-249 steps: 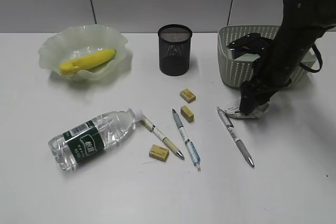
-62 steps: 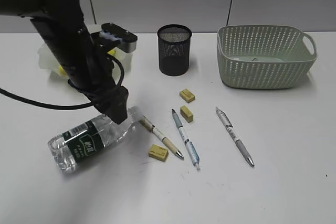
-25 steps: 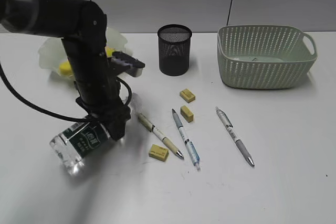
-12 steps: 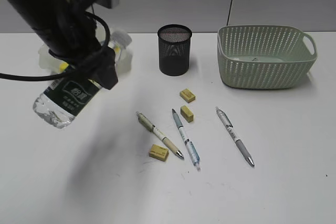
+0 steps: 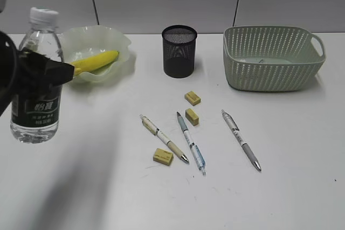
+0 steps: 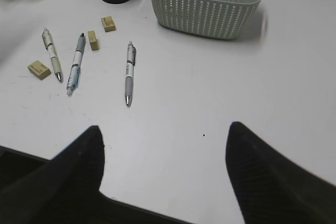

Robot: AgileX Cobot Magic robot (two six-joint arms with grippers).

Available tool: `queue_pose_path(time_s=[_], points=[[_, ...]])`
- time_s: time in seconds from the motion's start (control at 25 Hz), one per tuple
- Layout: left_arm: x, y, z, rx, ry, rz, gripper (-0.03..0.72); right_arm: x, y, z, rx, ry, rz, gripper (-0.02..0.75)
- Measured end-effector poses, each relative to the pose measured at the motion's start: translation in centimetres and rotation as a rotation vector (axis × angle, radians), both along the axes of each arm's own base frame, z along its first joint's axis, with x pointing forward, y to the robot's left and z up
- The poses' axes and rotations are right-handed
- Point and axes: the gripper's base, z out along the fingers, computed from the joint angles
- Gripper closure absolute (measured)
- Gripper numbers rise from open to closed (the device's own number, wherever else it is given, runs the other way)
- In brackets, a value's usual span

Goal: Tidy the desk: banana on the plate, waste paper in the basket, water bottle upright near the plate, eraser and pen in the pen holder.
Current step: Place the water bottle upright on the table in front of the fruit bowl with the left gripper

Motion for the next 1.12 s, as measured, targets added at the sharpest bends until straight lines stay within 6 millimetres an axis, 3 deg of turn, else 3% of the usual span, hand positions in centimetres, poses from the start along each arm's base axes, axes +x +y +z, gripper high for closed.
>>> queue_pose_path(time_s=[0.2,0.36,0.6,0.8,1.0,1.12], points=[[-1.2,1.9,-3.3,-0.104,-0.179,0.153,0.189,0.0,0.0,0.0,0.0,0.0,0.0,0.171],[-0.5,2.3,-4.7,-0.101,-0.272,0.214,0.189,0.0,0.0,0.0,0.0,0.0,0.0,0.171],[1.7,1.6,-7.1,-0.167,-0.337,0.255,0.189,0.0,0.0,0.0,0.0,0.0,0.0,0.171],[3.0,0.2,-9.7,-0.198,-0.432,0.161,0.189,0.0,0.0,0.0,0.0,0.0,0.0,0.171],[3.8,-0.4,-13.8,-0.151,-0.334,0.14,0.189,0.0,0.0,0.0,0.0,0.0,0.0,0.171],[4.4,-1.1,-14.4,-0.16,-0.323,0.104,0.189,0.0,0.0,0.0,0.0,0.0,0.0,0.171]])
